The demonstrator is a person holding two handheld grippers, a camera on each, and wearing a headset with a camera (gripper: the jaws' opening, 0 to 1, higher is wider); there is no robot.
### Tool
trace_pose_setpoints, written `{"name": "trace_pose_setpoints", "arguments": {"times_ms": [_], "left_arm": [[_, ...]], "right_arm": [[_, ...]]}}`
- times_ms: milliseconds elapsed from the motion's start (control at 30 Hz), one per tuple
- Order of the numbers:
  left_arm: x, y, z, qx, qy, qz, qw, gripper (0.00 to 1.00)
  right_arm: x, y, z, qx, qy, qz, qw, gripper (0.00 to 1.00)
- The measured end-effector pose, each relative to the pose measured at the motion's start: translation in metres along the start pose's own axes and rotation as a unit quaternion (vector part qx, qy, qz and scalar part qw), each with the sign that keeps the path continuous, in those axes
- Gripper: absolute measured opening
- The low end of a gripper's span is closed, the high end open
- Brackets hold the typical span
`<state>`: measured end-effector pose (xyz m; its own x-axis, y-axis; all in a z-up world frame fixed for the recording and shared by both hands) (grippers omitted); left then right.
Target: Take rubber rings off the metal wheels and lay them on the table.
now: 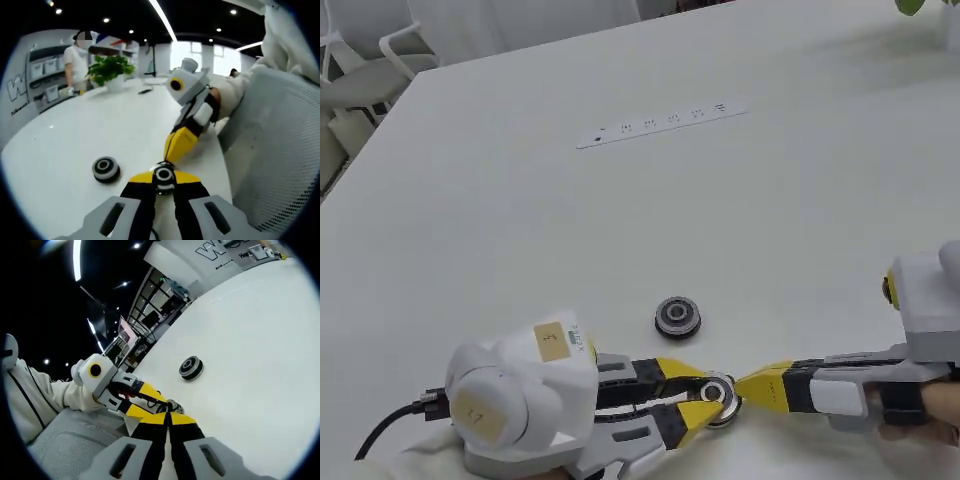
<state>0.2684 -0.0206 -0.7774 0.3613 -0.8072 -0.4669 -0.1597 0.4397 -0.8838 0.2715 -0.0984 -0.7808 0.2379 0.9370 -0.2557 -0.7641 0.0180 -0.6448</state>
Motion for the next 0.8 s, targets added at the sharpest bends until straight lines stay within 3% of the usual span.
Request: {"name": "trace_pose_setpoints", "arguments": {"times_ms": [800], "left_arm": [[0.0000,0.0004,-0.0004,0.000,0.000,0.000,1.0000,0.13]], "right_arm": [[0.0025,-0.0006,0.0069,0.000,-0.021,-0.002,0.9998,0.00]]}}
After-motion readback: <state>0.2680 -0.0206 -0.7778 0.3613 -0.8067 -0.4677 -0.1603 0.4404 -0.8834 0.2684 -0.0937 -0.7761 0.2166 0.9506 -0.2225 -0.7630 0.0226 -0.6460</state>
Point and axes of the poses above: the centre of the closed fingertips' face, and the gripper's own axes: x roughly forward along the fingers, z roughly to its left, y roughly out of its underside, the point moved 4 cm from there along -x, roughly backward along the fingers, and after that the axes turned 5 degrees about -y, right-handed, at the moved point
